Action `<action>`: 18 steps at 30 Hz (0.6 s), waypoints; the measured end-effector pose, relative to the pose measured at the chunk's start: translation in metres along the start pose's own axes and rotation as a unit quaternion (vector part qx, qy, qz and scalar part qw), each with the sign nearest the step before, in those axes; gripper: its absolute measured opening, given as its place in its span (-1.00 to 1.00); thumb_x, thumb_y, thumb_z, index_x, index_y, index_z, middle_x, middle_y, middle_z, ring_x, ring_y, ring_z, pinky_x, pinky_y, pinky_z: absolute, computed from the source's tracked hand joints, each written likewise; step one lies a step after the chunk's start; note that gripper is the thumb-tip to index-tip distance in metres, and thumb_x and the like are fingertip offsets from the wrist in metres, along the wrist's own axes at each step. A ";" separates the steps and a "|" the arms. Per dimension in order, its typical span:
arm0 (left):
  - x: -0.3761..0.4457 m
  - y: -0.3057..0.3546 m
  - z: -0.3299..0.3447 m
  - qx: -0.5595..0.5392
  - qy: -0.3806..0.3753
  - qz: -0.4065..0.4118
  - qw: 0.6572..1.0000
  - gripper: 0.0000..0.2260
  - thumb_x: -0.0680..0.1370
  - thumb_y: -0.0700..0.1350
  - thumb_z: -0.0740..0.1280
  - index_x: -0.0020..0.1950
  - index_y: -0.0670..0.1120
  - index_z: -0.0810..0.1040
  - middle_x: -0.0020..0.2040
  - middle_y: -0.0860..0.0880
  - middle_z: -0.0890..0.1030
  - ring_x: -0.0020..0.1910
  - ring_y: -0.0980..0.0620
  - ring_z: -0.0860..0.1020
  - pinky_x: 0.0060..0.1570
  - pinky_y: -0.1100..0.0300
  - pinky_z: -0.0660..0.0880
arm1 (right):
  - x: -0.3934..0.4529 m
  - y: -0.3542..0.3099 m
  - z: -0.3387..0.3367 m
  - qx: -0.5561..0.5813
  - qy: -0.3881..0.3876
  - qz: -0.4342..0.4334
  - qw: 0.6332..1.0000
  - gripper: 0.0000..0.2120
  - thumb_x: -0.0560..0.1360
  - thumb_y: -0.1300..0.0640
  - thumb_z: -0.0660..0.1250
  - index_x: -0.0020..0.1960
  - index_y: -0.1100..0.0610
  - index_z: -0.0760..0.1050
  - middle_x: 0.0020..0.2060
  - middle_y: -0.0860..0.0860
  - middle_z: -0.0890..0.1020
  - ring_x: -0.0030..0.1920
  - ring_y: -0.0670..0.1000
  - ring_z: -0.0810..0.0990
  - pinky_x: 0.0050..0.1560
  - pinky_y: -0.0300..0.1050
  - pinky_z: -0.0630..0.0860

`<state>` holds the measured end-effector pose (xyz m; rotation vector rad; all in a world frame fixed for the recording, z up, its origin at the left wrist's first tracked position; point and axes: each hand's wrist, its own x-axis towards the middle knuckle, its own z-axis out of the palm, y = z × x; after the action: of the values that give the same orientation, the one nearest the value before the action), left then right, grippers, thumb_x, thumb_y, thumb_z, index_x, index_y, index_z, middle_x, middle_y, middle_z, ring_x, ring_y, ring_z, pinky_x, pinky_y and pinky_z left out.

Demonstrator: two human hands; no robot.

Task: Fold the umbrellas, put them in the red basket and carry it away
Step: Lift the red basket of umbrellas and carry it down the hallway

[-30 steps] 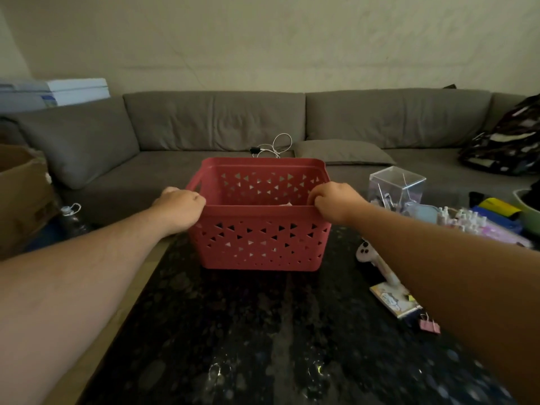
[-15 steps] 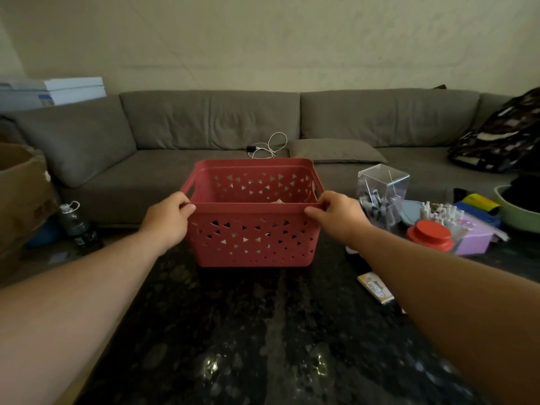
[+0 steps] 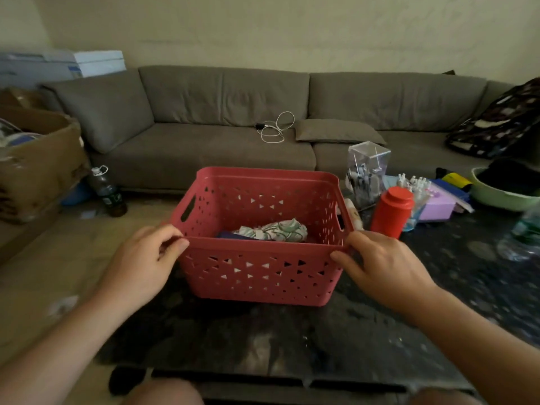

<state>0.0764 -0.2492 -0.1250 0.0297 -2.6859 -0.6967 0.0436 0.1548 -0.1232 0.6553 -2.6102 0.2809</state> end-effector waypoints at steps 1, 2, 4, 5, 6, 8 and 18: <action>-0.012 0.004 -0.004 -0.008 -0.004 0.001 1.000 -0.93 0.66 0.03 0.33 0.01 0.13 0.60 -0.09 0.12 0.52 -0.11 0.05 0.56 -0.10 0.03 0.46 | -0.008 -0.004 -0.005 -0.003 -0.001 0.001 1.000 -0.68 0.61 -0.24 0.24 -0.10 0.00 0.46 -0.20 -0.13 0.56 -0.30 -0.04 0.56 -0.35 -0.03 0.58; -0.021 0.008 -0.008 -0.010 -0.007 0.004 1.000 -0.90 0.68 0.04 0.30 0.03 0.12 0.59 -0.08 0.12 0.53 -0.10 0.03 0.56 -0.08 0.01 0.47 | -0.014 -0.007 -0.010 -0.005 -0.011 0.006 1.000 -0.67 0.61 -0.26 0.23 -0.09 0.00 0.47 -0.19 -0.12 0.57 -0.28 -0.04 0.57 -0.32 -0.03 0.58; -0.028 0.011 -0.015 0.000 -0.015 0.004 1.000 -0.82 0.71 0.13 0.20 0.07 0.14 0.57 -0.07 0.10 0.59 -0.06 -0.01 0.59 -0.04 -0.04 0.52 | -0.021 -0.015 -0.020 -0.010 -0.047 0.021 0.999 -0.61 0.60 -0.32 0.18 -0.03 -0.01 0.50 -0.15 -0.12 0.59 -0.23 -0.07 0.57 -0.23 -0.05 0.59; -0.026 0.010 -0.017 0.005 -0.019 -0.006 1.000 -0.77 0.70 0.21 0.15 0.10 0.16 0.55 -0.06 0.08 0.63 -0.06 -0.03 0.62 -0.03 -0.05 0.55 | -0.021 -0.019 -0.024 -0.005 -0.063 0.033 0.997 -0.58 0.60 -0.35 0.16 0.02 -0.01 0.51 -0.13 -0.12 0.61 -0.20 -0.08 0.58 -0.18 -0.06 0.59; -0.022 0.010 -0.020 0.009 -0.023 -0.024 0.999 -0.71 0.67 0.31 0.10 0.16 0.19 0.50 -0.07 0.06 0.66 -0.08 -0.06 0.65 -0.03 -0.06 0.59 | -0.019 -0.023 -0.029 0.010 -0.075 0.055 0.996 -0.56 0.60 -0.38 0.15 0.08 -0.03 0.51 -0.11 -0.11 0.63 -0.17 -0.08 0.59 -0.14 -0.04 0.60; -0.010 0.007 -0.022 0.011 -0.025 -0.067 0.997 -0.56 0.55 0.44 0.02 0.28 0.26 0.39 -0.06 -0.02 0.71 -0.13 -0.12 0.71 0.00 -0.09 0.64 | -0.014 -0.027 -0.033 0.066 -0.080 0.125 0.987 -0.53 0.59 -0.42 0.12 0.24 -0.09 0.46 -0.07 -0.08 0.66 -0.12 -0.02 0.65 -0.05 0.05 0.64; 0.052 0.021 -0.026 0.037 -0.180 -0.164 0.969 -0.78 0.65 -0.11 0.28 0.23 0.06 0.64 -0.25 -0.04 0.66 -0.40 -0.06 0.63 -0.41 0.16 0.53 | 0.047 0.004 -0.017 0.314 -0.114 0.367 0.868 -0.72 0.63 0.00 0.37 0.32 -0.03 0.48 -0.14 0.11 0.75 -0.30 0.10 0.77 -0.25 0.01 0.71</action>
<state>0.0387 -0.2486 -0.0766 0.4118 -3.0937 -0.7587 0.0104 0.1447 -0.0872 -0.1950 -2.8770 1.3986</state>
